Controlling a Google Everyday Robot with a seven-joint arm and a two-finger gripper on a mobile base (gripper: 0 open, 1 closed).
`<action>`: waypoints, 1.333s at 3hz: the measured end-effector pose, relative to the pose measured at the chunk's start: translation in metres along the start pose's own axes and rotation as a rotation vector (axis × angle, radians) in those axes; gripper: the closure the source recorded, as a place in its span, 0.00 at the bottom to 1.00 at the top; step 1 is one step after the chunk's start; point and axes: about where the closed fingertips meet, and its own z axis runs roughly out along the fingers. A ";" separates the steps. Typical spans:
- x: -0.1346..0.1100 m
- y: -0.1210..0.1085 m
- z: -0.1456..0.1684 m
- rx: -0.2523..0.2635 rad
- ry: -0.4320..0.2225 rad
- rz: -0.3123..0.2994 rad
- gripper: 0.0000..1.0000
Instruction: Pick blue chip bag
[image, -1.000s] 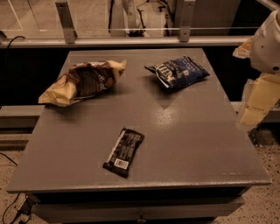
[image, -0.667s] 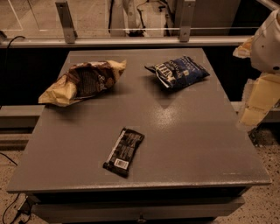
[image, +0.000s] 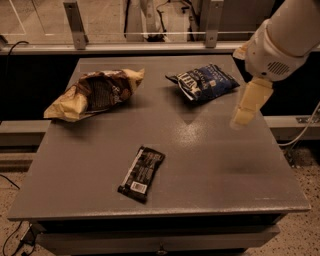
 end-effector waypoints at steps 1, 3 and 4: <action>-0.025 -0.025 0.043 0.028 -0.021 -0.006 0.00; -0.040 -0.065 0.106 0.065 -0.037 0.041 0.00; -0.040 -0.075 0.133 0.065 -0.054 0.061 0.00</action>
Offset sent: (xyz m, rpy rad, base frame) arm 0.1214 0.0501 -0.0706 0.0265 -0.0742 -0.0730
